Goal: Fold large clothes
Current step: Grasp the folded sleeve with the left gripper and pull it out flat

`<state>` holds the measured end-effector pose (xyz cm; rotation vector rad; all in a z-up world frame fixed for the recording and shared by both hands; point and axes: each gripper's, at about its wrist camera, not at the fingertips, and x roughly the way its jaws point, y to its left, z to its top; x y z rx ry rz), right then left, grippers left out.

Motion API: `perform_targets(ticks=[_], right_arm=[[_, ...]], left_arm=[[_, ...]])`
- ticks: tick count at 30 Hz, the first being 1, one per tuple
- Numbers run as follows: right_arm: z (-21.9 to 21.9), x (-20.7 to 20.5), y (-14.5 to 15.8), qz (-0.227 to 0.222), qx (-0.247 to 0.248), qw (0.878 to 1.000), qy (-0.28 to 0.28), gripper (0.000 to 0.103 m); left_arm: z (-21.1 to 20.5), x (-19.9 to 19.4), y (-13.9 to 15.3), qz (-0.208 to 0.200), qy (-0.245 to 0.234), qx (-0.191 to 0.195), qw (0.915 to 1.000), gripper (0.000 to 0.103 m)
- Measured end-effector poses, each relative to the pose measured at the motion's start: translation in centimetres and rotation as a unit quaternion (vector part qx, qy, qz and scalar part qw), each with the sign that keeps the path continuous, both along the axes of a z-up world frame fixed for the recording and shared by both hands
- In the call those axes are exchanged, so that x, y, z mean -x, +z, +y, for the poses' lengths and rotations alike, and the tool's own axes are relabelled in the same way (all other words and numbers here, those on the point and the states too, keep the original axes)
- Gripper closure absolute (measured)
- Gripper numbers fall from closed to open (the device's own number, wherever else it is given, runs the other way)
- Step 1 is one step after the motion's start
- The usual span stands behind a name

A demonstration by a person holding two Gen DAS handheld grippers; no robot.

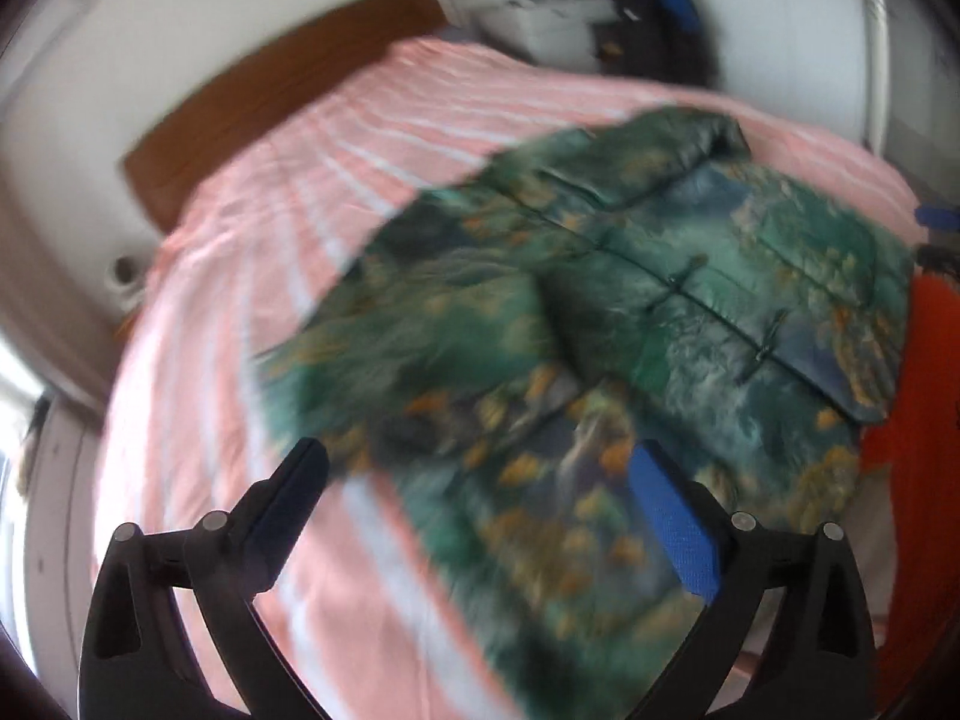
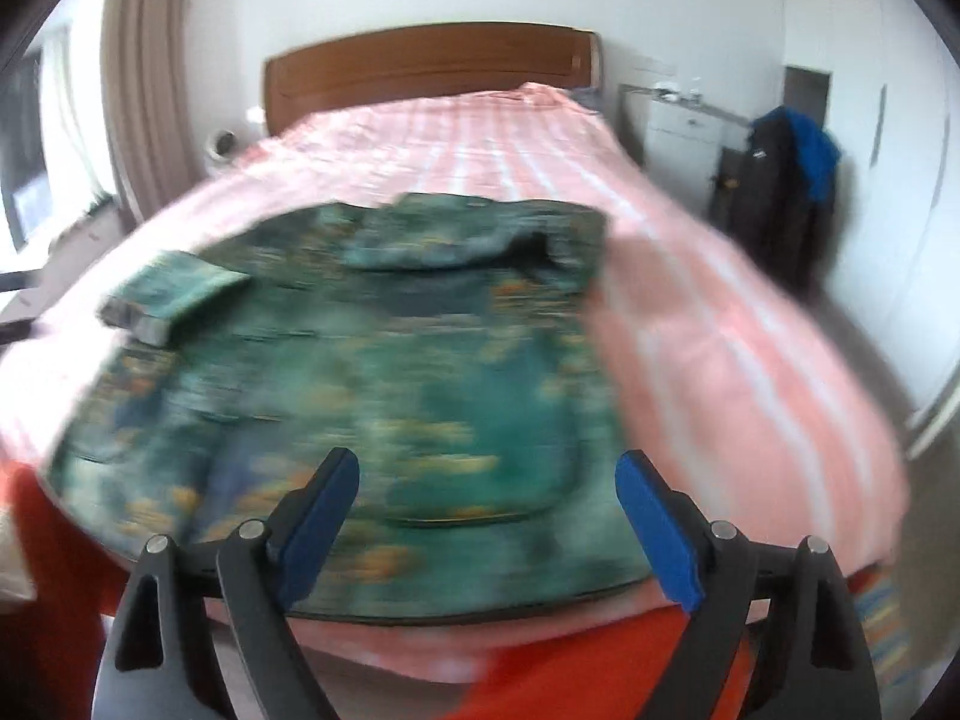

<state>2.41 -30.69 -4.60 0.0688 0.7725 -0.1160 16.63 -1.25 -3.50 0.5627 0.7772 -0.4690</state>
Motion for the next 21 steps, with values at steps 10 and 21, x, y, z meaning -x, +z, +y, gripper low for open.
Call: perform_targets(ticks=[10,21], right_arm=[[8.2,2.5,-3.1,0.011,-0.006,0.994,0.107,0.016],[8.4,2.4,-3.1,-0.02,-0.033,0.993,0.111,0.016]], left_arm=[[-0.7,-11.2,-8.0,0.082,0.109,0.031,0.9902,0.092],[25.1,-9.2,1.2,-0.018,0.403,0.235,0.8847,0.093]])
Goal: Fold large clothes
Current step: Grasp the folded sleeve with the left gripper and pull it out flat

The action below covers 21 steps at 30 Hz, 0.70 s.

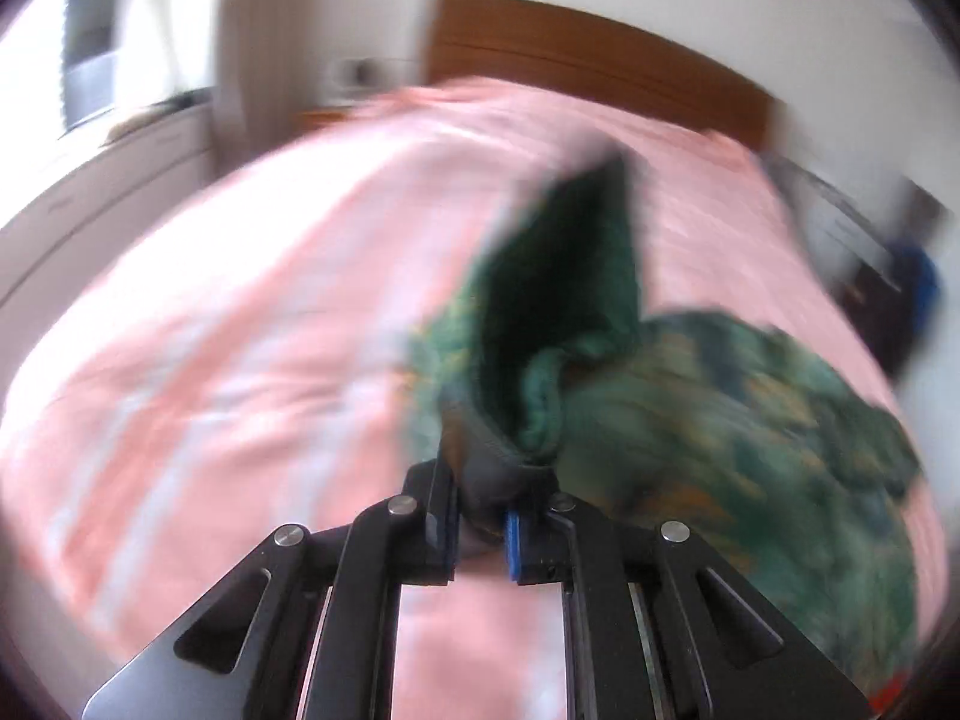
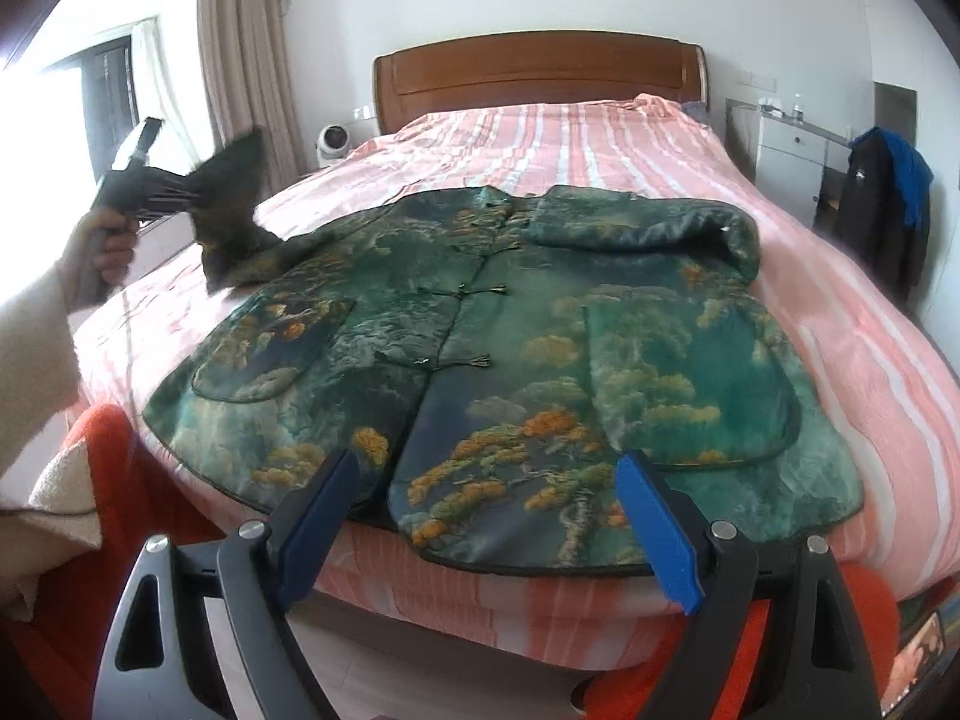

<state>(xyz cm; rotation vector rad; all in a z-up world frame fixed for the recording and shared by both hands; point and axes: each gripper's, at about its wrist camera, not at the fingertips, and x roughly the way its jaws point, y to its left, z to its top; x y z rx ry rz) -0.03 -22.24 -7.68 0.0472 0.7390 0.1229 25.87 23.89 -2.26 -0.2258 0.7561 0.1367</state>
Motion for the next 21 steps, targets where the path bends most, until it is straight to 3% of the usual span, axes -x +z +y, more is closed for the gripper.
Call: perform_targets(ticks=[2,5,8,10,11,13,15,19,21], right_arm=[[0.7,-0.1,-0.2,0.003,0.002,1.0,0.011,0.016],[1.6,-0.1,-0.4,0.006,0.006,1.0,0.026,0.016],[2.2,-0.3,-0.8,0.013,0.011,0.999,0.034,0.016],[2.4,-0.3,-0.9,0.017,0.014,0.999,0.037,0.016],[2.5,-0.3,-0.8,0.017,0.015,0.999,0.037,0.016],[2.4,-0.1,-0.8,0.019,0.021,0.999,0.035,0.016],[2.3,0.0,-0.7,0.023,0.024,0.999,0.032,0.016],[1.5,-0.7,0.3,0.031,0.034,0.999,0.027,0.016],[0.6,-2.1,1.9,0.029,0.04,0.998,0.029,0.016]], left_arm=[[3.8,0.4,-1.1,0.012,0.059,0.007,0.9982,0.093],[10.0,1.1,-5.4,0.057,0.149,0.037,0.9866,0.093],[11.7,1.1,-9.8,0.096,0.171,0.067,0.9782,0.093],[11.2,1.0,-11.6,0.11,0.173,0.068,0.9764,0.091],[10.6,1.0,-12.3,0.117,0.179,0.053,0.9753,0.083],[9.8,1.1,-12.5,0.122,0.189,0.032,0.974,0.07],[9.3,1.8,-12.0,0.123,0.197,0.016,0.9724,0.043],[8.7,5.4,-9.5,0.093,0.19,0.012,0.9773,0.038],[7.0,7.4,-7.2,0.062,0.174,0.012,0.9827,0.028]])
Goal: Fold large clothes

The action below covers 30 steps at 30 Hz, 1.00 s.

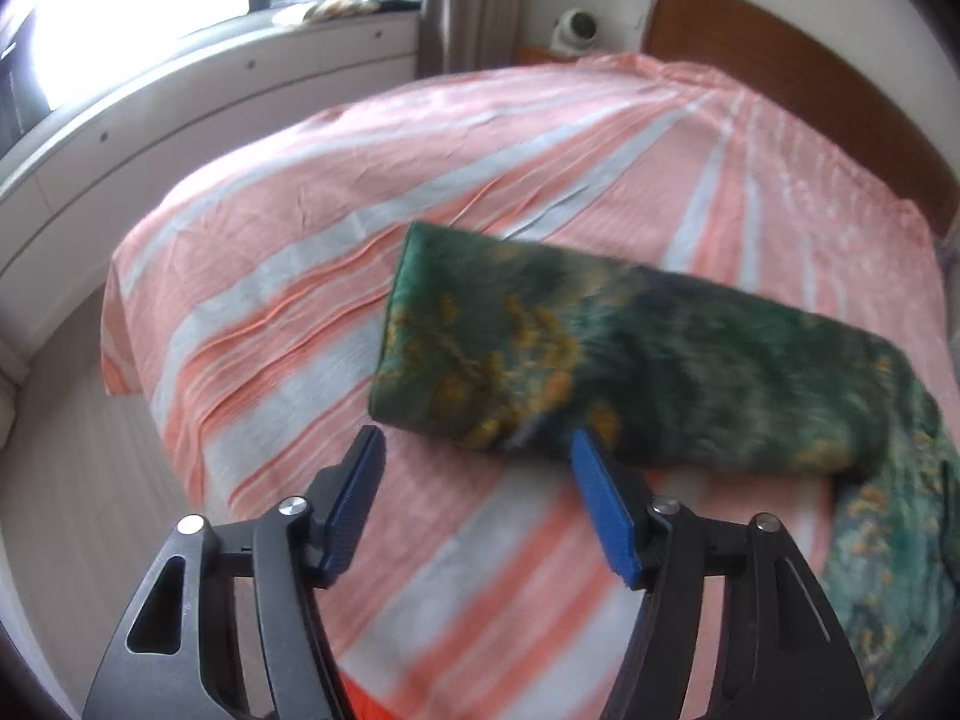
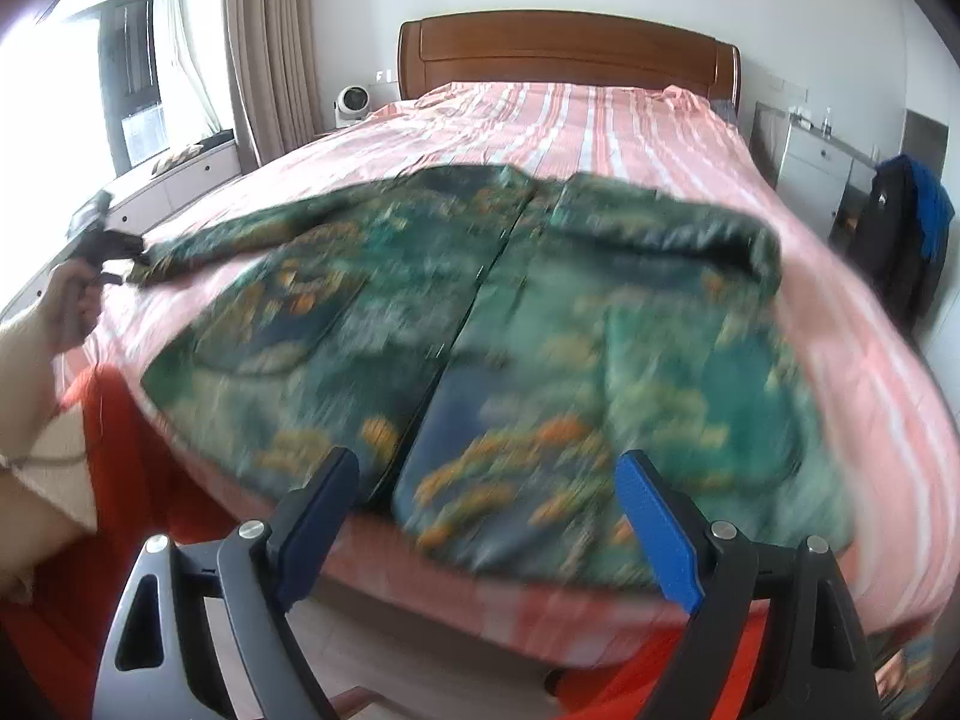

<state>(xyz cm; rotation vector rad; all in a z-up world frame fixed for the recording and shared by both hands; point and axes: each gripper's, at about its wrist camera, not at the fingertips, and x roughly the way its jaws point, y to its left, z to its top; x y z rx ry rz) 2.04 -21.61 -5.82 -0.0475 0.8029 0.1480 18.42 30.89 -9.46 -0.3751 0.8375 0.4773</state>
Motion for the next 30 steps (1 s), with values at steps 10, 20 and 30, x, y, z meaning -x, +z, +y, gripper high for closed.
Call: perform_targets(ticks=[10,20,30], right_arm=[[-1.3,-20.5,1.6,0.004,0.209,0.975,0.078,0.011],[-0.8,-33.1,-10.4,0.082,0.377,0.917,0.1,0.037],[-19.1,-28.5,5.8,-0.052,0.154,0.975,-0.149,0.091]], left_arm=[[-13.4,2.5,-0.9,-0.056,-0.098,-0.055,0.9921,0.009],[-14.6,2.1,-4.6,-0.019,-0.104,-0.145,0.9838,0.009],[-14.1,1.3,-5.8,0.0,-0.089,-0.138,0.9864,0.009]])
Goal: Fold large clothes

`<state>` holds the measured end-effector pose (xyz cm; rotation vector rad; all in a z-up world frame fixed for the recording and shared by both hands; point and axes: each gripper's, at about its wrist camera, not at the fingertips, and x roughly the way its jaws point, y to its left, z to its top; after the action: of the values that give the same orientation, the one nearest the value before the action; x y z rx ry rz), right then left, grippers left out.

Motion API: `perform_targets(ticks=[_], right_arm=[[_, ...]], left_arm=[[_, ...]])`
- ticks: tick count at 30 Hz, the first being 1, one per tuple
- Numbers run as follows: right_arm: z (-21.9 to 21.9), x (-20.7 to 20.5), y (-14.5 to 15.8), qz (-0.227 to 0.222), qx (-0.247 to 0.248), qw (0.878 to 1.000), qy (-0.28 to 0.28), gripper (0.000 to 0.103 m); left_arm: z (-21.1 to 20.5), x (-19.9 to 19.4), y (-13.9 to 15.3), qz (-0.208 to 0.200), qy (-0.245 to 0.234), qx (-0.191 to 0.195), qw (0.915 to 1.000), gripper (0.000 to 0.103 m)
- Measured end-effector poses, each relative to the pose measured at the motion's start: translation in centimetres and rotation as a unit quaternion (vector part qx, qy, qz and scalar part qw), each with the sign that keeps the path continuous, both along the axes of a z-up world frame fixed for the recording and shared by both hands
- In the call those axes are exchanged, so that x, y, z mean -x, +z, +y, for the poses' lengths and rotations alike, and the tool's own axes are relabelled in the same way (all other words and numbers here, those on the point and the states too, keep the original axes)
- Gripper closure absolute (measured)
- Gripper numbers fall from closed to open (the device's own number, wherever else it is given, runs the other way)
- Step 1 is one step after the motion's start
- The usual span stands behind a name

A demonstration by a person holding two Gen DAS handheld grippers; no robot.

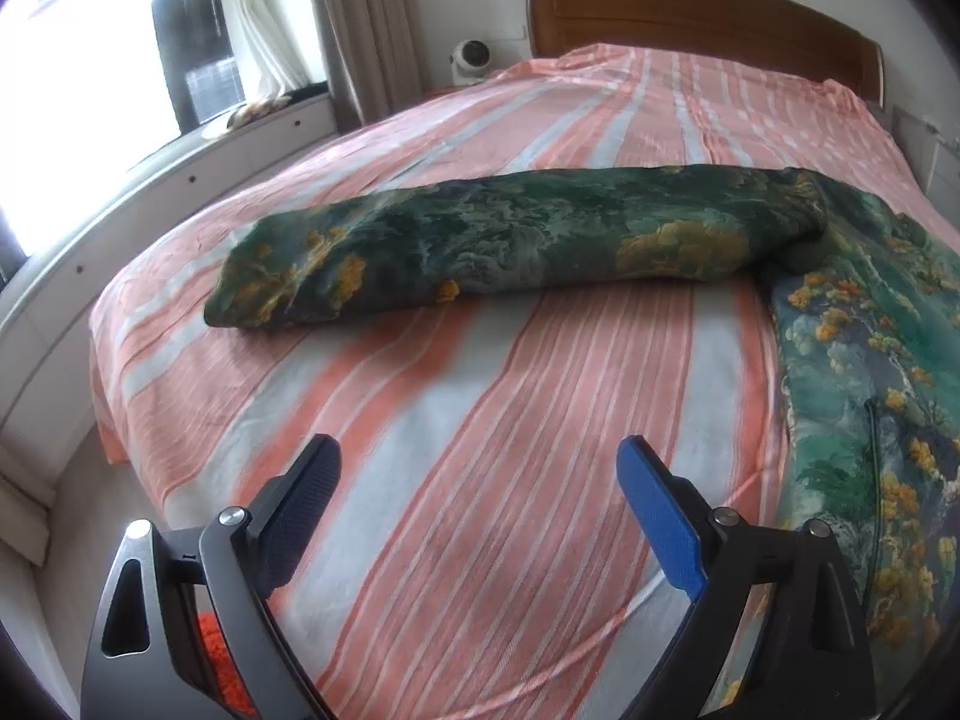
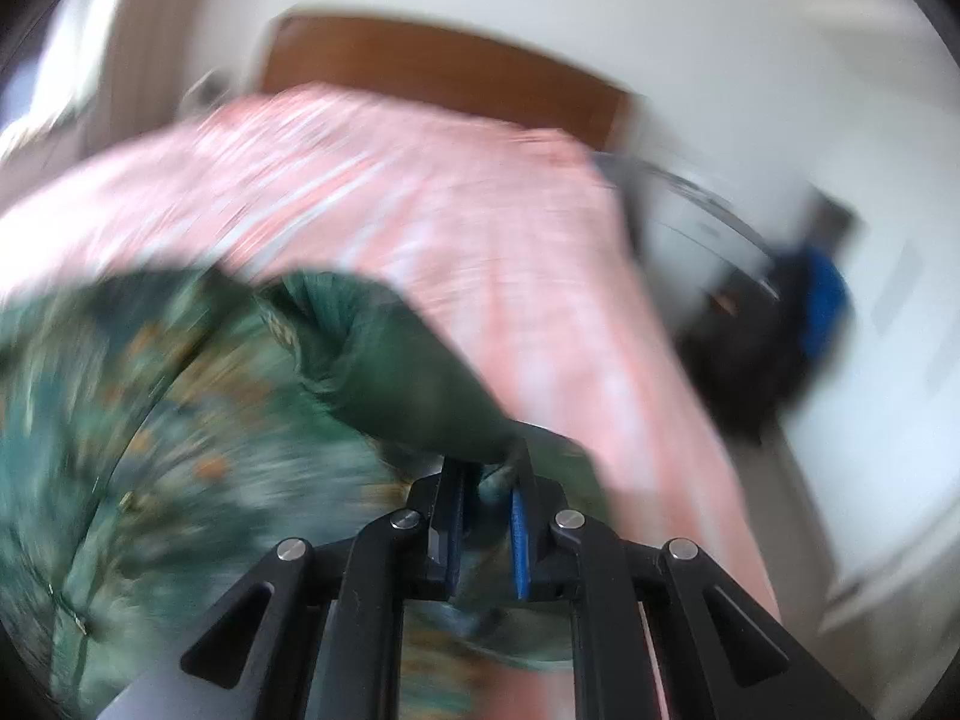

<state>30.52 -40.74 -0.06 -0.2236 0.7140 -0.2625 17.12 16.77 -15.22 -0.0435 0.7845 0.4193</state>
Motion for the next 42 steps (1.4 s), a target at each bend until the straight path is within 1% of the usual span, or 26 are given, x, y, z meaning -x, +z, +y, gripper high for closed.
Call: perform_targets(ticks=[3,6,8,10,11,12,13,14,15,16,19,22,23,24,25,26,28,29,30,32,33,34,37,39,41,42], right_arm=[[-9.4,4.5,2.6,-0.034,-0.036,0.994,-0.096,0.091],[-17.2,8.6,1.6,-0.033,-0.076,0.979,-0.186,0.09],[-22.5,12.0,-1.2,-0.028,-0.131,0.958,-0.255,0.078],[-27.4,15.8,-5.4,-0.02,-0.23,0.919,-0.32,0.049],[-28.8,17.4,-7.1,-0.031,-0.279,0.899,-0.338,0.047],[-30.0,19.3,-8.8,-0.049,-0.336,0.872,-0.353,0.047],[-30.6,20.4,-9.7,-0.063,-0.369,0.855,-0.358,0.045],[-31.2,22.1,-10.9,-0.089,-0.417,0.829,-0.363,0.043],[-31.6,22.9,-11.5,-0.105,-0.443,0.814,-0.36,0.043],[-32.0,23.7,-12.0,-0.124,-0.469,0.802,-0.348,0.042],[-32.4,23.8,-12.5,-0.144,-0.509,0.786,-0.32,0.041],[-33.1,22.3,-13.3,-0.14,-0.532,0.773,-0.316,0.043],[-33.0,21.7,-13.2,-0.132,-0.53,0.774,-0.321,0.049],[-32.7,21.5,-13.0,-0.124,-0.513,0.783,-0.331,0.077],[-32.5,21.0,-12.4,-0.113,-0.482,0.798,-0.344,0.093],[-32.3,20.1,-11.6,-0.103,-0.446,0.819,-0.346,0.093],[-32.0,18.5,-11.1,-0.072,-0.383,0.853,-0.349,0.093],[-32.2,18.3,-11.7,-0.056,-0.373,0.858,-0.349,0.093],[-32.1,18.0,-12.3,-0.042,-0.369,0.86,-0.35,0.092],[-31.9,18.2,-12.6,-0.044,-0.363,0.863,-0.348,0.086],[-31.7,18.5,-12.5,-0.051,-0.362,0.865,-0.345,0.077],[-31.3,18.8,-12.2,-0.057,-0.363,0.866,-0.339,0.064],[-29.3,20.5,-11.0,-0.072,-0.343,0.876,-0.332,0.042],[-28.0,22.0,-10.0,-0.076,-0.329,0.882,-0.33,0.041],[-26.6,22.4,-9.5,-0.065,-0.331,0.887,-0.314,0.04],[-25.2,22.9,-9.1,-0.053,-0.341,0.892,-0.294,0.04]], left_arm=[[0.0,-0.2,-0.3,0.005,0.004,-0.001,1.0,0.009],[-0.3,-0.4,-0.7,0.012,0.006,-0.009,0.9999,0.009],[-0.5,-0.4,-0.8,0.016,0.008,-0.016,0.9997,0.009],[-0.7,-0.4,-0.9,0.02,0.01,-0.024,0.9995,0.009],[-0.8,-0.4,-0.9,0.021,0.01,-0.027,0.9994,0.009],[-0.8,-0.4,-0.9,0.022,0.011,-0.03,0.9993,0.009],[-0.9,-0.4,-1.0,0.022,0.012,-0.033,0.9992,0.009],[-0.9,-0.5,-1.0,0.022,0.012,-0.034,0.9991,0.009],[-0.9,-0.5,-1.1,0.024,0.011,-0.036,0.999,0.009],[-0.9,-0.6,-1.1,0.025,0.012,-0.037,0.9989,0.009],[-1.2,-0.7,-1.3,0.028,0.012,-0.047,0.9984,0.009],[-1.5,-0.8,-1.5,0.033,0.01,-0.057,0.9978,0.009],[-1.6,-0.8,-1.6,0.034,0.01,-0.059,0.9976,0.009],[-1.6,-0.8,-1.6,0.035,0.01,-0.06,0.9975,0.009],[-1.6,-0.8,-1.6,0.036,0.01,-0.061,0.9975,0.009],[-1.6,-0.7,-1.7,0.036,0.01,-0.062,0.9974,0.009],[-1.7,-0.7,-1.7,0.037,0.011,-0.064,0.9972,0.009],[-1.8,-0.8,-1.7,0.038,0.011,-0.065,0.9971,0.009],[-1.8,-0.8,-1.7,0.038,0.011,-0.064,0.9971,0.009],[-1.8,-0.8,-1.7,0.039,0.01,-0.063,0.9972,0.009],[-1.8,-0.8,-1.7,0.039,0.009,-0.062,0.9973,0.009],[-1.8,-0.8,-1.6,0.038,0.008,-0.061,0.9974,0.009],[-1.3,-0.6,-1.0,0.035,-0.001,-0.039,0.9987,0.009],[-0.9,0.0,0.2,0.026,-0.017,-0.005,0.9995,0.009],[-0.8,0.8,1.6,0.016,-0.051,0.034,0.998,0.009],[-1.0,1.3,2.3,0.018,-0.086,0.06,0.9943,0.008]])
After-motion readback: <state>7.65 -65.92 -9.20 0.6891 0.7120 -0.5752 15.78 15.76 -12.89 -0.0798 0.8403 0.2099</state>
